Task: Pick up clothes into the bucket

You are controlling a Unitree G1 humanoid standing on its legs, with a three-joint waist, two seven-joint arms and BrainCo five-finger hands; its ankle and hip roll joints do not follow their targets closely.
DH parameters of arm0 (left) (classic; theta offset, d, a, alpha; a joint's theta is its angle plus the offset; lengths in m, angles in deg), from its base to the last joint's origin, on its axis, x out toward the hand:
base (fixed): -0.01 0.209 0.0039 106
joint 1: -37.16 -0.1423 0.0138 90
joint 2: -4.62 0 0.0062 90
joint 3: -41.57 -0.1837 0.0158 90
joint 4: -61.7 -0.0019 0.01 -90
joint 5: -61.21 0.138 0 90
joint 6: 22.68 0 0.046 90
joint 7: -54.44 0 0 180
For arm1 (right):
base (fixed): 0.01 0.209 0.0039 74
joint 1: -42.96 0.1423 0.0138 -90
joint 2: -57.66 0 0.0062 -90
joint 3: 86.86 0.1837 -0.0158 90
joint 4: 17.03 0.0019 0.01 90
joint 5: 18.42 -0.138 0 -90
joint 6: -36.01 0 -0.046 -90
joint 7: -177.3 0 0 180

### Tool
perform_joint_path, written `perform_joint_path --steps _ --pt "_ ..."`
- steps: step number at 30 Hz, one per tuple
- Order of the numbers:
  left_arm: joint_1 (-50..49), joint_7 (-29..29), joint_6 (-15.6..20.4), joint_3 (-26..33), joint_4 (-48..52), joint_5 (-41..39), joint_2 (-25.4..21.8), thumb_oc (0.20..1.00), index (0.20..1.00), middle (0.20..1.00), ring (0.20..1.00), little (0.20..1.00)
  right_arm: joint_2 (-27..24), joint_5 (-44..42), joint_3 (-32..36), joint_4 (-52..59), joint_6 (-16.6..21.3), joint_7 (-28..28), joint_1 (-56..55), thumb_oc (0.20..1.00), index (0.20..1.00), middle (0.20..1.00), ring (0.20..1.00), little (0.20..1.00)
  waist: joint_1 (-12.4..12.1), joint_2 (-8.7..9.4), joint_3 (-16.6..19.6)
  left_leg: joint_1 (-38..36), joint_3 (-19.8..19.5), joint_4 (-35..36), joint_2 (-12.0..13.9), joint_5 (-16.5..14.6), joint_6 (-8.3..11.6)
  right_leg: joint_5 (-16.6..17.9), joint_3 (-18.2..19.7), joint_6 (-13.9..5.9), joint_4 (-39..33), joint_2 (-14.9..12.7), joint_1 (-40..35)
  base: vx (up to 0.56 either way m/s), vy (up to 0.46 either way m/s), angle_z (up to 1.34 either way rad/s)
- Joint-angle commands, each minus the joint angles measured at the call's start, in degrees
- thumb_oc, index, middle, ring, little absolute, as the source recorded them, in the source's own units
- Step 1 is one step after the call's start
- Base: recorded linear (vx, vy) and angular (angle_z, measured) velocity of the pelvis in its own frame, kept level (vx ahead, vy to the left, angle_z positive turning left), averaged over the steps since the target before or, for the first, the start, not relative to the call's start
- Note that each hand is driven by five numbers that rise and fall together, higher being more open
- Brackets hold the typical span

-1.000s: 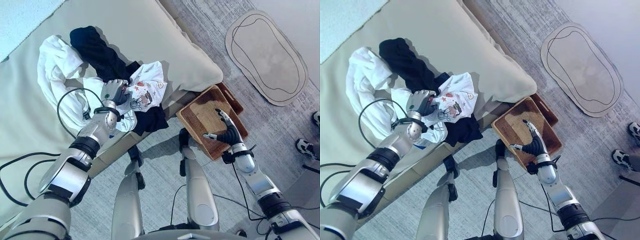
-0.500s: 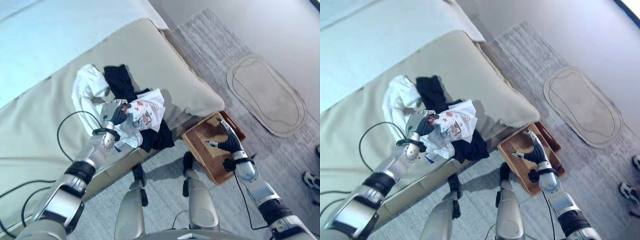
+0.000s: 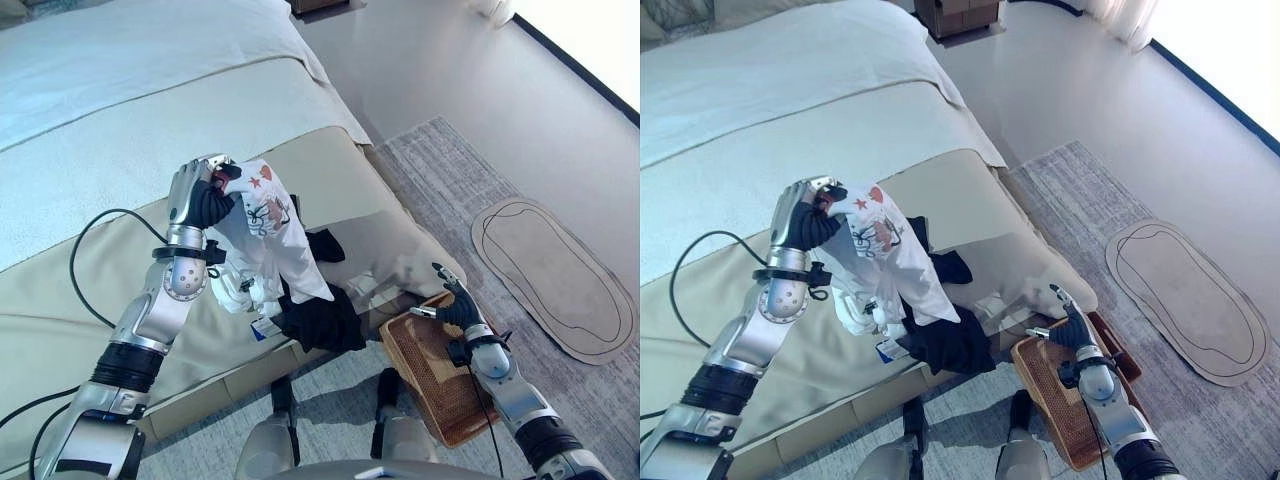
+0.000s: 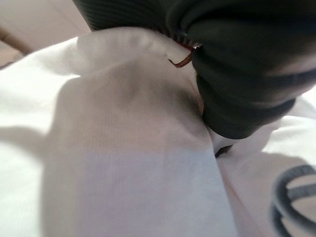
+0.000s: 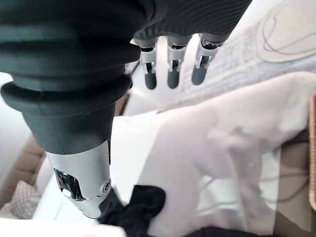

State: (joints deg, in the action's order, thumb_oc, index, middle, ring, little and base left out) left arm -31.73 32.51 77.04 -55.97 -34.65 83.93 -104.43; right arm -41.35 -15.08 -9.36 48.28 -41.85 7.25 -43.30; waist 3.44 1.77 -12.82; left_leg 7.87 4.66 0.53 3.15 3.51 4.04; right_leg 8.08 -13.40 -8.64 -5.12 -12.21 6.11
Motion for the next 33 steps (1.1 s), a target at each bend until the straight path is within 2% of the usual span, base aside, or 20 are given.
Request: perform_joint_path --steps 1,7,10,11,16,17,21,27,33 --pt "4.8 -1.1 3.4 2.8 1.2 -4.7 -3.2 0.2 0.2 0.2 0.2 0.2 0.5 -0.6 -0.3 1.0 0.9 -0.9 0.6 1.0 1.0 1.0 1.0 1.0 -0.7 1.6 3.3 1.0 0.1 -4.7 0.1 -5.0 -0.03 -0.2 -0.7 -3.0 3.1 -3.7 1.0 0.06 -0.005 0.0" --pt "10.2 -0.3 3.9 1.6 3.8 -6.7 -4.1 0.2 0.2 0.2 0.2 0.2 0.3 -0.6 -1.2 2.6 0.6 -2.1 0.2 1.0 1.0 1.0 1.0 1.0 -0.4 1.3 5.0 -0.8 0.3 -3.9 0.2 -5.1 -0.04 -0.4 -1.1 -3.19 2.8 -3.6 -0.7 0.05 -0.008 0.0" --pt "10.3 2.4 4.7 0.6 6.2 -8.4 -4.1 0.2 0.2 0.2 0.2 0.2 -0.8 0.1 -1.1 6.8 0.9 -3.0 0.4 1.0 1.0 1.0 1.0 1.0 -0.3 1.21 5.6 -1.6 0.3 -3.5 0.2 -5.1 -0.07 -0.5 -1.0 -3.29 2.7 -3.6 -1.3 0.02 0.0 0.0" --pt "9.9 4.4 5.8 -0.9 7.8 -11.5 -3.2 0.2 0.2 0.2 0.2 0.2 -0.9 -1.6 -1.4 9.4 1.4 -4.4 0.8 1.0 1.0 1.0 1.0 1.0 -0.3 1.23 6.0 -2.2 0.5 -3.2 0.2 -5.1 -0.14 -0.5 -1.0 -3.3 2.7 -3.5 -1.7 0.03 -0.003 0.0" --pt "8.7 8.5 6.8 -5.1 8.6 -15.0 -0.9 0.2 0.2 0.2 0.2 0.2 -1.0 -4.7 -4.0 11.4 1.8 -7.4 4.0 1.0 1.0 1.0 1.0 1.0 -0.8 1.38 6.7 -3.4 0.6 -2.9 0.3 -5.2 -0.17 -0.7 -1.0 -3.26 2.3 -3.4 -2.7 0.03 -0.004 -0.02" --pt "8.3 9.8 7.0 -7.6 7.9 -16.5 0.9 0.2 0.2 0.2 0.2 0.2 0.3 -6.2 -6.1 11.5 1.8 -7.4 7.5 1.0 1.0 1.0 1.0 1.0 -1.0 1.39 7.2 -3.9 0.8 -2.8 0.3 -5.2 -0.24 -0.8 -1.0 -3.25 2.2 -3.3 -3.2 0.0 0.0 0.0" --pt "8.2 11.3 7.2 -10.9 7.5 -21.0 4.0 0.2 0.2 0.2 0.2 0.2 4.0 -10.6 -9.9 9.5 1.7 -7.2 13.2 1.0 1.0 1.0 1.0 1.0 -1.6 1.4 7.4 -4.8 1.2 -2.4 0.4 -5.2 -0.31 -0.8 -0.9 -3.08 2.2 -3.2 -3.8 0.01 -0.001 -0.02" --pt "9.4 15.1 7.8 -15.4 10.0 -25.0 4.9 0.2 0.2 0.2 0.2 0.2 7.2 -11.8 -12.7 6.5 0.4 -5.1 19.8 1.0 1.0 1.0 1.0 1.0 -2.0 1.21 8.1 -5.5 1.1 -1.8 0.4 -5.1 -0.36 -1.0 -1.1 -2.87 2.1 -3.1 -4.5 0.02 -0.006 -0.03" --pt "9.4 17.1 7.7 -17.3 12.8 -29.1 5.7 0.2 0.2 0.2 0.2 0.2 8.8 -15.1 -13.3 6.2 0.1 -4.3 22.6 1.0 1.0 1.0 1.0 1.0 -2.2 1.17 8.0 -5.4 1.1 -1.9 0.1 -5.1 -0.47 -1.1 -1.1 -2.79 2.3 -3.3 -4.5 0.0 0.0 0.0"
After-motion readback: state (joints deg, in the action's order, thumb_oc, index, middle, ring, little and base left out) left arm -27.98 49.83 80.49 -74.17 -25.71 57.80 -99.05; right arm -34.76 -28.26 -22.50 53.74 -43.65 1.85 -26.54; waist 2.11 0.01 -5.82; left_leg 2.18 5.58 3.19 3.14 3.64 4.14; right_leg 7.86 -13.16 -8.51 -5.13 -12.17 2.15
